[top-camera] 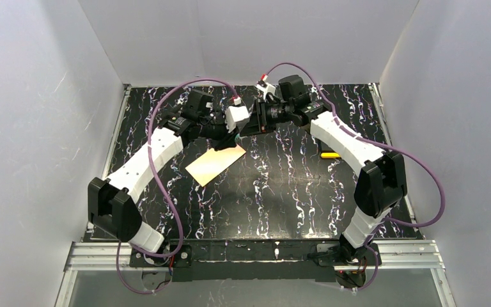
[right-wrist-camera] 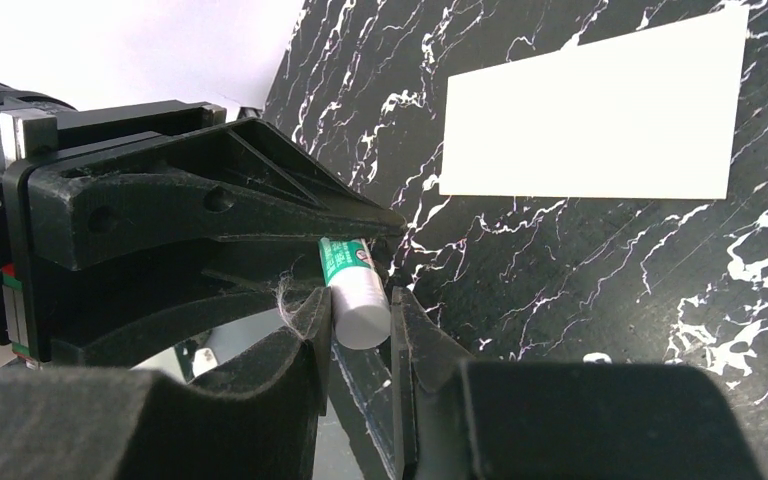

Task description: Place the letter into the envelope and seal it

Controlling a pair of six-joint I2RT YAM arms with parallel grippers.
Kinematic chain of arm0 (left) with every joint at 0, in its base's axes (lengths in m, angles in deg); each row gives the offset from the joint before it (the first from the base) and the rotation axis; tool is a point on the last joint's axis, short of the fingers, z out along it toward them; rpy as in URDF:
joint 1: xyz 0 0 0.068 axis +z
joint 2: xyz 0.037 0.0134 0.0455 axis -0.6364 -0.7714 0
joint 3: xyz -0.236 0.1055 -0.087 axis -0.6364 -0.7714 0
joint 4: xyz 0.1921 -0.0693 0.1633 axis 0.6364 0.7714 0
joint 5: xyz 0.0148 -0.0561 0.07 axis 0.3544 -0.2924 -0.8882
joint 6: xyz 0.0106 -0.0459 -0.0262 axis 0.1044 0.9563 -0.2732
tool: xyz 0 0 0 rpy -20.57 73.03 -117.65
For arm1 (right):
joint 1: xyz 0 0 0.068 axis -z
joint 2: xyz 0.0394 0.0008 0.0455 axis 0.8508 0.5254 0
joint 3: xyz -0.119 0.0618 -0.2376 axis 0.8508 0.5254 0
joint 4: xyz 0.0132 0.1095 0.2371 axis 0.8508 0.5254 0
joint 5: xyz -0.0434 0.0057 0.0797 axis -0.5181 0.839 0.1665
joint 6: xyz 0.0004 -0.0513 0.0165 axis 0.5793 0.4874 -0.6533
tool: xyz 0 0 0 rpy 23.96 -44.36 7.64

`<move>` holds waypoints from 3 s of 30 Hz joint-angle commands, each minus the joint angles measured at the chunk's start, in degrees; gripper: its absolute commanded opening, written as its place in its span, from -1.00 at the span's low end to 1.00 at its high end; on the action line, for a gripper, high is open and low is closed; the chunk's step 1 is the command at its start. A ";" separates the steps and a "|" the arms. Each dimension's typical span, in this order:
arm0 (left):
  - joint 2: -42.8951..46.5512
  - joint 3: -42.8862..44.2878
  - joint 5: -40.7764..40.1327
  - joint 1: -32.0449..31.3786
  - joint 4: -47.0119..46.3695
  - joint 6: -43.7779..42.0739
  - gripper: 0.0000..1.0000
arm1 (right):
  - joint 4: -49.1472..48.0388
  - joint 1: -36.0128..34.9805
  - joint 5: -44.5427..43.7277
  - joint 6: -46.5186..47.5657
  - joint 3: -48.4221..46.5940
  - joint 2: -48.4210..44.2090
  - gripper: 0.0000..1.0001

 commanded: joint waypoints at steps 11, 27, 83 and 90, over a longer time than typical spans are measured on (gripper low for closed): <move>-2.59 13.84 15.17 -7.28 -29.08 -0.05 -1.00 | 3.45 -6.65 11.16 -3.57 3.26 5.11 -0.97; 11.25 -14.19 10.10 -3.37 -24.07 13.12 -1.00 | -17.94 10.47 2.01 -25.31 2.94 -8.21 0.70; -33.65 20.58 -27.61 -15.07 2.67 50.06 -0.04 | 23.45 17.80 -41.03 -6.18 20.89 -32.10 0.64; -24.21 25.96 -30.93 -15.06 9.78 49.51 0.12 | 23.82 17.81 -40.99 -2.27 14.15 -30.28 0.72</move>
